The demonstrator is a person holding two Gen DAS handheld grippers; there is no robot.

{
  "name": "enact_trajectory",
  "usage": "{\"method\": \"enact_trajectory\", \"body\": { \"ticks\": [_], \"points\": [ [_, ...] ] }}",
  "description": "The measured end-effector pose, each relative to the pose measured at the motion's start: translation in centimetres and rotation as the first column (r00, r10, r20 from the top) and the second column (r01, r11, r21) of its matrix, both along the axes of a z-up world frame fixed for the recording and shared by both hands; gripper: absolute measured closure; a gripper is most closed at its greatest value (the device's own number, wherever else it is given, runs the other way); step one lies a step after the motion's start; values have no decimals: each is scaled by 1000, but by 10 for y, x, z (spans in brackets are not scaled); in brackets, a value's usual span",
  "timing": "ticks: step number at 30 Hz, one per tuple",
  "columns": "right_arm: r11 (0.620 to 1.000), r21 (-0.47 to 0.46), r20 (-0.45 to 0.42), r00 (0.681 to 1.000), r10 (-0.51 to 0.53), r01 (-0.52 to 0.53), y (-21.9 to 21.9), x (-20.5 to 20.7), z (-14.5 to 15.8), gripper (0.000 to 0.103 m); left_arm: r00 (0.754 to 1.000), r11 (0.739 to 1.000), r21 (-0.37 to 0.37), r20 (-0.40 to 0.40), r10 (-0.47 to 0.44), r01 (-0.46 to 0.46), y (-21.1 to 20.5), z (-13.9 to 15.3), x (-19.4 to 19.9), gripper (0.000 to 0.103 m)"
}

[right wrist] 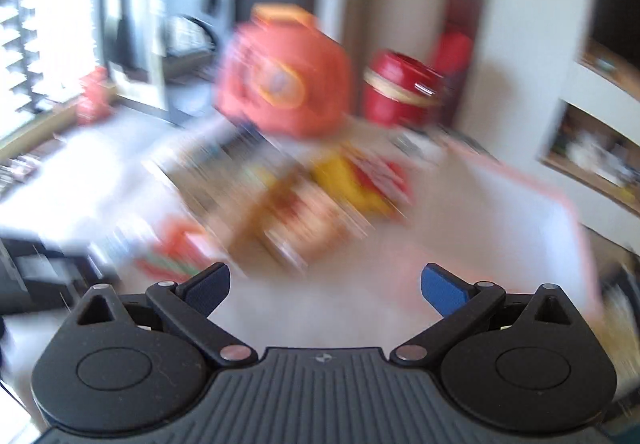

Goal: Organize snacks
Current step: 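Grasp the wrapped brown cookie with the left tool while the right tool grasps the yellow bread bag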

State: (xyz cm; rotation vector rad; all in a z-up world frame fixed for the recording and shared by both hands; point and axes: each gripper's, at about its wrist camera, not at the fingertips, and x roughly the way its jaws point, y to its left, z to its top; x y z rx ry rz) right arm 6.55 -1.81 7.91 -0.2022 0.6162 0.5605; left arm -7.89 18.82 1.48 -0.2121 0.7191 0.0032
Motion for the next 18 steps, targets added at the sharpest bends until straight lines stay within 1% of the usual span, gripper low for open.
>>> {"method": "enact_trajectory", "body": {
  "ticks": [2, 4, 6, 7, 9, 10, 11, 12, 13, 14, 15, 16, 17, 18],
  "points": [
    [996, 35, -40, 996, 86, -84, 43, 25, 20, 1, 1000, 1000, -22, 7, 1, -1, 6, 1, -5, 61],
    [987, 38, -102, 982, 159, -156, 93, 57, 31, 1, 999, 999, -29, 28, 16, -15, 12, 2, -11, 61],
    [983, 6, -144, 972, 183, -184, 142, 87, 30, 1, 998, 997, -59, 51, 45, -42, 21, 4, -16, 61],
    [984, -30, -142, 975, 171, -177, 166, 100, 25, 2, 996, 995, -83, 63, 61, -56, 27, 4, -20, 61],
    [984, -111, -158, 980, 119, -137, 201, 129, 6, 13, 992, 988, -131, 82, 91, -80, 37, 6, -25, 61],
    [981, -150, -185, 978, 92, -120, 213, 141, -6, 25, 991, 984, -152, 86, 104, -90, 43, 5, -28, 61],
    [978, -184, -216, 974, 61, -102, 222, 150, -18, 40, 989, 980, -171, 89, 116, -100, 49, 4, -31, 61],
    [974, -208, -251, 967, 34, -88, 226, 158, -30, 48, 988, 976, -189, 91, 127, -108, 54, 2, -34, 61],
    [971, -222, -281, 959, 20, -85, 226, 158, -39, 58, 986, 973, -202, 95, 137, -115, 59, 0, -37, 61],
    [970, -221, -279, 960, 33, -97, 224, 152, -43, 58, 984, 970, -212, 100, 146, -122, 63, -2, -40, 61],
    [966, -219, -272, 959, 76, -138, 220, 138, -43, 58, 983, 967, -222, 103, 155, -129, 66, -3, -42, 61],
    [955, -219, -272, 952, 139, -202, 217, 121, -42, 58, 982, 963, -233, 104, 160, -132, 70, -4, -43, 61],
    [937, -213, -278, 937, 212, -275, 211, 98, -38, 58, 981, 960, -246, 105, 163, -133, 73, -5, -44, 61],
    [914, -205, -290, 914, 284, -349, 207, 75, -36, 58, 980, 957, -256, 106, 166, -135, 76, -6, -44, 61]
  ]
}}
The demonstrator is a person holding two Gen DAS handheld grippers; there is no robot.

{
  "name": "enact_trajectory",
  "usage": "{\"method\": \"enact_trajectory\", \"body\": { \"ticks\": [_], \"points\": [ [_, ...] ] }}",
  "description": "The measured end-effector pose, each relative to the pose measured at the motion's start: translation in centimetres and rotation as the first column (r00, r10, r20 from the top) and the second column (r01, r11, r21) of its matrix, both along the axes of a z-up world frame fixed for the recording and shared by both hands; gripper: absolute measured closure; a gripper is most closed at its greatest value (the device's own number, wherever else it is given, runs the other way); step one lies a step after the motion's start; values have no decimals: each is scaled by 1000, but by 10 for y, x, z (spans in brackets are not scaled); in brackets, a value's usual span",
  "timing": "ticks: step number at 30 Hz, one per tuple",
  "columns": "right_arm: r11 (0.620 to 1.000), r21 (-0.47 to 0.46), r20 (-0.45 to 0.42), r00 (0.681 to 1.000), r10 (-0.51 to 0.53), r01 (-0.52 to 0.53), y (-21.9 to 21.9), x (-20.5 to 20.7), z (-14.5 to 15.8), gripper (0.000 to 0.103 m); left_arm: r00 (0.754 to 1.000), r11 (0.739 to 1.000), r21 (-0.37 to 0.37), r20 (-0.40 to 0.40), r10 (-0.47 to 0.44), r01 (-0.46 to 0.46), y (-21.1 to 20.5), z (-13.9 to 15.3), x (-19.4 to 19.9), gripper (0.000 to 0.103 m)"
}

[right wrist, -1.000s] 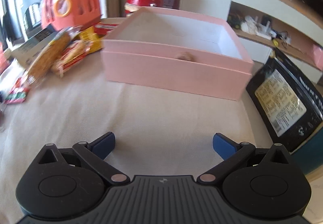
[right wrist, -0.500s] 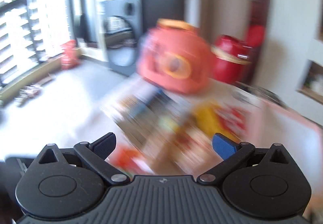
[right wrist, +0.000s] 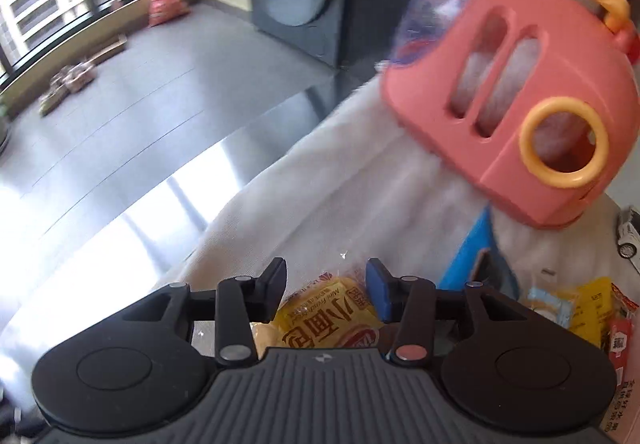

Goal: Organize snacks
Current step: 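Grasp the wrapped brown cookie with the left tool while the right tool grasps the yellow bread bag, then carry the cookie and yellow bread bag into the pink box and open both tools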

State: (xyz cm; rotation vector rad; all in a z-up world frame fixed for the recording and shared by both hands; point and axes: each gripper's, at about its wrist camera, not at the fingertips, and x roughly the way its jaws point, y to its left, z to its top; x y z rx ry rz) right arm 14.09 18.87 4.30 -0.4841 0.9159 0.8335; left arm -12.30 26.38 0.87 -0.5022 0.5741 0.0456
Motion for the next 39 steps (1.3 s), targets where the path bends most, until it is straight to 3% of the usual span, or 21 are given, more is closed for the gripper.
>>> {"method": "enact_trajectory", "body": {
  "ticks": [5, 6, 7, 8, 9, 11, 16, 24, 25, 26, 28, 33, 39],
  "points": [
    [967, -3, 0, 967, 256, -256, -49, -99, 3, 57, 1000, 1000, -22, 6, -7, 7, -2, -3, 3, 61],
    [961, 10, 19, 961, 275, -275, -59, -114, 4, 55, 1000, 1000, -20, 6, -10, 10, -4, -2, 3, 61],
    [960, 24, 40, 960, 276, -277, -69, -124, 5, 43, 1000, 1000, -18, 4, -12, 12, -6, -2, 3, 61],
    [966, 37, 66, 965, 254, -257, -78, -133, 6, 30, 1000, 1000, -16, 3, -13, 13, -8, -2, 2, 61],
    [974, 54, 93, 972, 216, -221, -85, -138, 6, 28, 1000, 1000, -15, 0, -16, 16, -10, -1, 2, 61],
    [986, 70, 114, 983, 141, -149, -96, -139, 9, 26, 1000, 1000, -12, -6, -27, 27, -15, 0, 0, 61],
    [999, 39, 53, 999, 9, -11, -119, -122, -11, 24, 999, 999, 13, -22, -45, 45, -32, 8, -8, 61],
    [990, 139, 41, 999, -32, 26, -134, -124, -13, 25, 995, 994, 101, -88, -36, 45, -55, 14, -8, 61],
    [990, 135, 19, 999, -43, 40, -131, -119, -17, 29, 995, 992, 116, -95, -35, 46, -58, 16, -9, 61],
    [990, 128, -7, 999, -54, 54, -130, -115, -22, 44, 994, 990, 132, -104, -35, 49, -62, 17, -11, 61],
    [989, 140, -10, 999, -53, 54, -135, -117, -22, 49, 991, 986, 150, -123, -52, 70, -71, 17, -12, 61],
    [980, 185, 37, 996, -79, 71, -189, -141, -4, 51, 979, 970, 170, -132, -154, 175, -107, 24, -12, 61],
    [950, 180, 97, 957, -274, 254, -276, -153, 12, 51, 953, 934, 195, -115, -280, 298, -164, 36, 13, 61]
  ]
}}
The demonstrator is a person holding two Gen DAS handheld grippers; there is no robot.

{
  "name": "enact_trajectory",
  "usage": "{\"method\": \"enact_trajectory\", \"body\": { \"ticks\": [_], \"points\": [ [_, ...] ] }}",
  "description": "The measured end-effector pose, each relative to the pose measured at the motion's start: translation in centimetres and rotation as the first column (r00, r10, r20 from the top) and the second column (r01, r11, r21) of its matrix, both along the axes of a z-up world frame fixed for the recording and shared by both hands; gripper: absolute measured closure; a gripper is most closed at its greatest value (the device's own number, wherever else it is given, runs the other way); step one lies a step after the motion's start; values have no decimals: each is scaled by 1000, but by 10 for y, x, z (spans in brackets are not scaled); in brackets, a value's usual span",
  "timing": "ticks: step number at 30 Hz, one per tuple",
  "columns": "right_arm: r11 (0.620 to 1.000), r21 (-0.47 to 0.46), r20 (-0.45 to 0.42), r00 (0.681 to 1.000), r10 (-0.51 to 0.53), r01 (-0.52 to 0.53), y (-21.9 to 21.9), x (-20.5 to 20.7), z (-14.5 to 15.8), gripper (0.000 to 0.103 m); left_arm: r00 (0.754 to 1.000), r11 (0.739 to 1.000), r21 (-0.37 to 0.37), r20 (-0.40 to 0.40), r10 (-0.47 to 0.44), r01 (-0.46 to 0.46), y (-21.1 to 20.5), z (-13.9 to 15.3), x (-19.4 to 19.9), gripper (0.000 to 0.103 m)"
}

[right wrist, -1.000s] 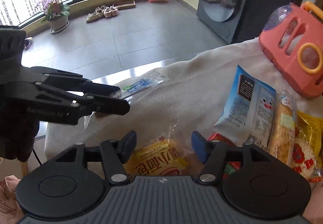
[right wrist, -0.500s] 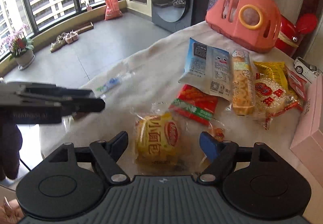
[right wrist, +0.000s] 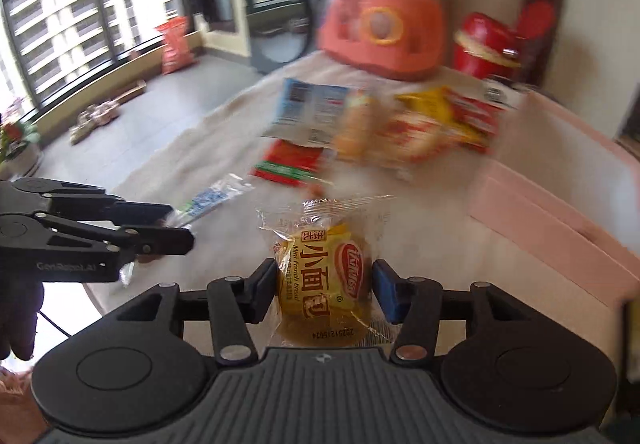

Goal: Organize snacks
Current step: 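Carry the cookie and yellow bread bag into the pink box and open both tools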

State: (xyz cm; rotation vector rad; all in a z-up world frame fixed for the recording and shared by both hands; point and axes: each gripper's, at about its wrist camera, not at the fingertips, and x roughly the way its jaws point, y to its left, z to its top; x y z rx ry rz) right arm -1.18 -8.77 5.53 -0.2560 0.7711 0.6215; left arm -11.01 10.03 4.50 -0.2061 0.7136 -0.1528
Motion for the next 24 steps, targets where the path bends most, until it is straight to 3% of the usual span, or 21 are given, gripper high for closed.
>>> {"method": "enact_trajectory", "body": {
  "ticks": [5, 9, 13, 15, 19, 22, 24],
  "points": [
    [986, 24, -15, 986, -164, 164, -67, 13, -5, 51, 996, 996, 4, 10, -92, 92, -40, 9, 23, 61],
    [971, 72, -30, 974, -225, 226, -104, 20, -1, 52, 984, 984, -7, 46, -175, 175, -70, 28, 56, 61],
    [958, 134, 35, 965, -259, 252, -124, 33, 27, 52, 964, 976, -10, 163, -211, 216, -96, 73, 127, 61],
    [950, 158, 79, 956, -284, 270, -130, 51, 44, 52, 961, 973, -28, 163, -222, 230, -110, 84, 176, 60],
    [928, 166, 120, 927, -356, 334, -134, 104, 66, 52, 974, 965, -135, 47, -219, 224, -126, 56, 279, 59],
    [910, 172, 94, 913, -396, 377, -131, 155, 70, 51, 984, 971, -161, 30, -176, 179, -123, 44, 306, 59],
    [912, 179, 27, 925, -380, 369, -130, 189, 64, 39, 987, 971, -179, 48, -153, 159, -112, 46, 309, 59]
  ]
}}
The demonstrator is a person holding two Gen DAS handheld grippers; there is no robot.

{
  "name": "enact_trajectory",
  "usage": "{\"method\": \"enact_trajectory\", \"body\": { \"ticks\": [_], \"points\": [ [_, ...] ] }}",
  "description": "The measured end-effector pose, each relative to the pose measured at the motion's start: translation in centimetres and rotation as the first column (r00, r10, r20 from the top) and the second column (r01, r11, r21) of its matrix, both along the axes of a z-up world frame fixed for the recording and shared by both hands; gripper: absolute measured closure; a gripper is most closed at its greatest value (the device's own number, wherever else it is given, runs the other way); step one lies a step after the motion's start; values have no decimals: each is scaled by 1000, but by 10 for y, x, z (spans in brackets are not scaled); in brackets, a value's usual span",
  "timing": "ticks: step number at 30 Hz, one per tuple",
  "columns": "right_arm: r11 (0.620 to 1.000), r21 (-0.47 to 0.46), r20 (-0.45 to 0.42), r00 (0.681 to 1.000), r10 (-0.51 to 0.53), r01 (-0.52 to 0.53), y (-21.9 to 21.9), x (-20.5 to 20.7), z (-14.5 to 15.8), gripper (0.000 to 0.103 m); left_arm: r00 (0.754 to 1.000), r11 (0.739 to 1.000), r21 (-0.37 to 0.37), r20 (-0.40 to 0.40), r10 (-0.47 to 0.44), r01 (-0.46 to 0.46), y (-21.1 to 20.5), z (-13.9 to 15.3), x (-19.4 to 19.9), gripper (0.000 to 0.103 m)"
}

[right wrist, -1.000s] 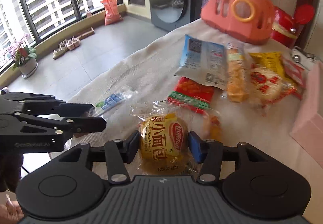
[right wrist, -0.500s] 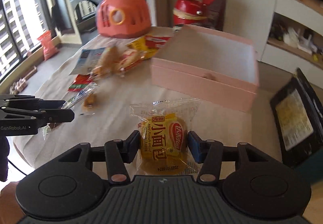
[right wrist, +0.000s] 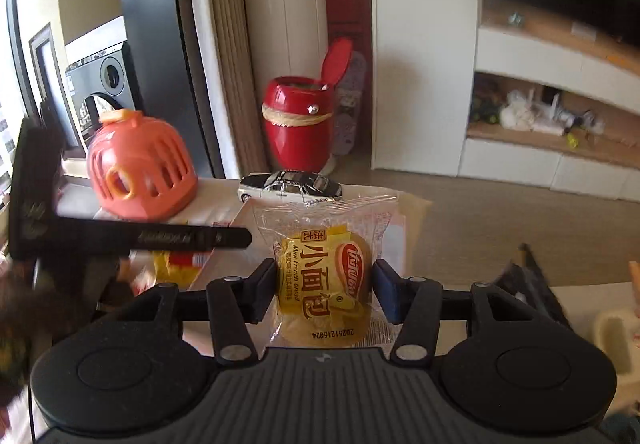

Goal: Organize snacks
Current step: 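Carry the cookie and yellow bread bag into the pink box and open both tools, then move both open tools back over the snack pile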

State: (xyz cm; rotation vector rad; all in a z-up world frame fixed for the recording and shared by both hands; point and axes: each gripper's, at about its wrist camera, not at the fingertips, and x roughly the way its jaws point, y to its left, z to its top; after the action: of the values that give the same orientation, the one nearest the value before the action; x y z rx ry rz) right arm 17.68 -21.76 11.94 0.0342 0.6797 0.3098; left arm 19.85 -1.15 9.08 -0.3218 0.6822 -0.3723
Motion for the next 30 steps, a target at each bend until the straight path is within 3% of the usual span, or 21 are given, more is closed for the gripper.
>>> {"method": "enact_trajectory", "body": {
  "ticks": [1, 4, 7, 12, 15, 18, 22, 26, 30],
  "points": [
    [1000, 20, -27, 1000, -5, 6, -2, 13, -5, 31, 1000, 1000, 8, 6, 13, -13, 8, 1, 0, 59],
    [999, 40, -58, 998, -9, 11, 1, 30, -19, 31, 995, 993, 77, 50, 87, -91, 30, 7, 3, 59],
    [999, 38, -49, 999, 4, -2, 8, 15, -36, 31, 988, 979, 139, 54, 142, -149, 47, 3, 22, 59],
    [998, 6, -41, 997, 69, -68, 27, -18, -54, 31, 993, 969, 230, -54, 105, -90, 31, -30, 83, 59],
    [995, -25, -49, 994, 97, -99, 37, -32, -61, 31, 993, 931, 362, -84, 83, -47, 15, -51, 108, 58],
    [991, -60, -39, 993, 114, -116, 41, -45, -67, 31, 994, 945, 328, -110, 30, 8, 26, -56, 98, 63],
    [988, -82, -3, 991, 133, -133, 48, -58, -72, 30, 993, 900, 422, -86, -80, 109, 35, -58, 54, 65],
    [984, -57, 14, 985, 172, -171, 59, -70, -74, 30, 987, 917, 371, -109, -115, 148, 51, -58, 17, 70],
    [975, -25, 21, 975, 221, -221, 67, -85, -77, 30, 978, 912, 359, -122, -167, 200, 60, -57, -29, 78]
  ]
}}
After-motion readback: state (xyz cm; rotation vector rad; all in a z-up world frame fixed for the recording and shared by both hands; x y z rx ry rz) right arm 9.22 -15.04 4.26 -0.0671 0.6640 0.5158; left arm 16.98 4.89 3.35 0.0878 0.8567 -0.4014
